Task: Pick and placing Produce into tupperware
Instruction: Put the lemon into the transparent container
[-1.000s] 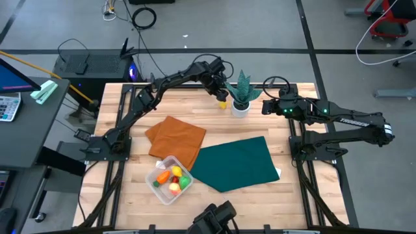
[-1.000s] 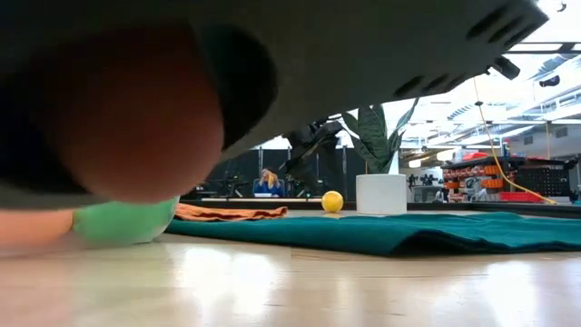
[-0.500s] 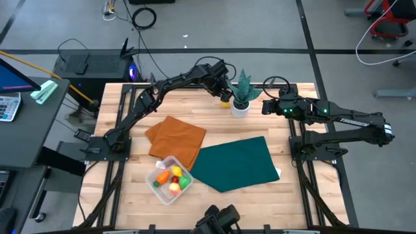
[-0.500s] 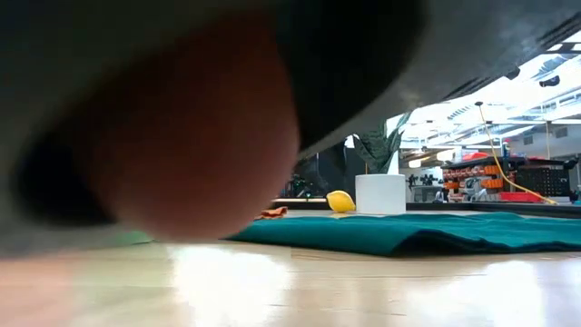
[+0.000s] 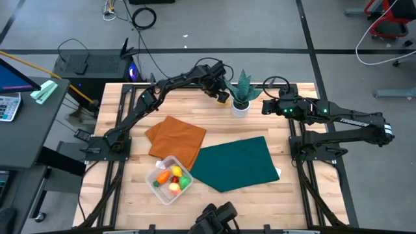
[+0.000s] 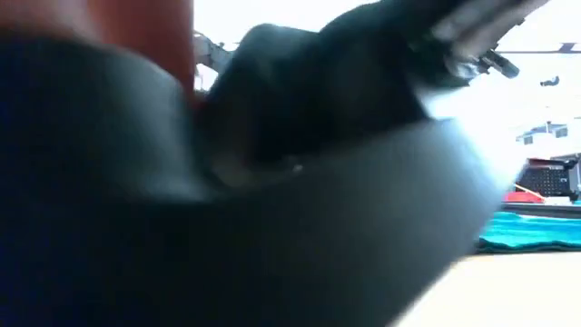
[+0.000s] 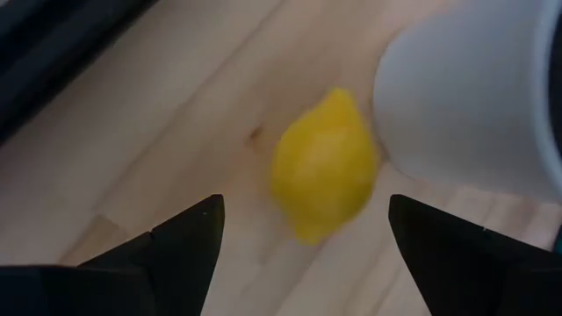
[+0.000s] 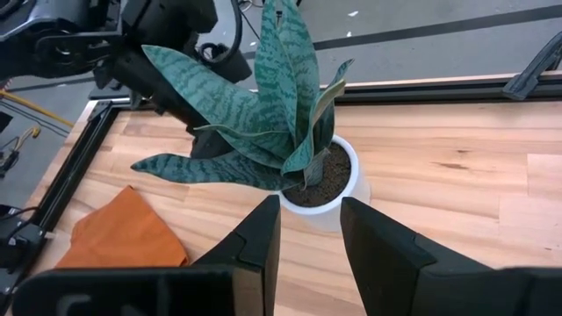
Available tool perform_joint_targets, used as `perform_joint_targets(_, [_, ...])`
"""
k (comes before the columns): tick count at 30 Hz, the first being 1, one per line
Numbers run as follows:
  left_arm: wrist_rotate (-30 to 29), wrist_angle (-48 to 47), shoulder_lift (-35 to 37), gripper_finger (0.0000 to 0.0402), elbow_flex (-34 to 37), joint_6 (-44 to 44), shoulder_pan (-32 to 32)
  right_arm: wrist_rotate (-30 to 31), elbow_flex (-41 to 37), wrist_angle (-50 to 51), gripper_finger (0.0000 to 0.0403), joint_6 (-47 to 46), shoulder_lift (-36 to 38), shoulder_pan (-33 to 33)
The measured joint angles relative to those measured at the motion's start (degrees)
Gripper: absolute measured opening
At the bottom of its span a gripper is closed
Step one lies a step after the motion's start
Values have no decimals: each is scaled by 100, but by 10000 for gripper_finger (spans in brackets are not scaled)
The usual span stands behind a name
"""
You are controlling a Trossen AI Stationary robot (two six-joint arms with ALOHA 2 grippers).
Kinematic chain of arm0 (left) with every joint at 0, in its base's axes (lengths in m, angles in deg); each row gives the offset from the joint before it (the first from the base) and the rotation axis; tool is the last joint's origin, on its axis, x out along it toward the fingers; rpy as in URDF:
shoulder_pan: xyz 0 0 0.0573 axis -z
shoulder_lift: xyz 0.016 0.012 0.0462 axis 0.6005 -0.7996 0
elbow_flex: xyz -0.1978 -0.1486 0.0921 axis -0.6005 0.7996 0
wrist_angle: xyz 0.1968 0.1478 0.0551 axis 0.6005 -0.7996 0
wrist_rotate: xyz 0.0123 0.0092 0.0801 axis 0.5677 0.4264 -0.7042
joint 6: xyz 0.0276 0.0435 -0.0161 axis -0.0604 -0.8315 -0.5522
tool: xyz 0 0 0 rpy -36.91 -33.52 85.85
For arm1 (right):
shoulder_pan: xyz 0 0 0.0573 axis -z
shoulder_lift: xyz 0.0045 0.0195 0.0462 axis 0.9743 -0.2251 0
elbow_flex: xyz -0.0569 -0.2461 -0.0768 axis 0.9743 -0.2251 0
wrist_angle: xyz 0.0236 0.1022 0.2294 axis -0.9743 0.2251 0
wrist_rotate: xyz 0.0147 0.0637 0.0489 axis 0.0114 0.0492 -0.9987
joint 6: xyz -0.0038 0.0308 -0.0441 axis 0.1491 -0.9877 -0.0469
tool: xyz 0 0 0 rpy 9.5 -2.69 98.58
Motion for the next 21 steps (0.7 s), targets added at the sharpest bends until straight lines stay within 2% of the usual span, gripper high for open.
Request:
perform_joint_targets(5, [298,216,-85,329,-3,-222,12,-9,0,-2,89,2,2,0])
perform_joint_targets(14, [163,815,-105,329,-2,-226,0,-11,0,-2,89,2,2,0])
perform_joint_targets(21, [200,852,-105,329,-2,-77,-36,-11,0,-1,89,2,0,0])
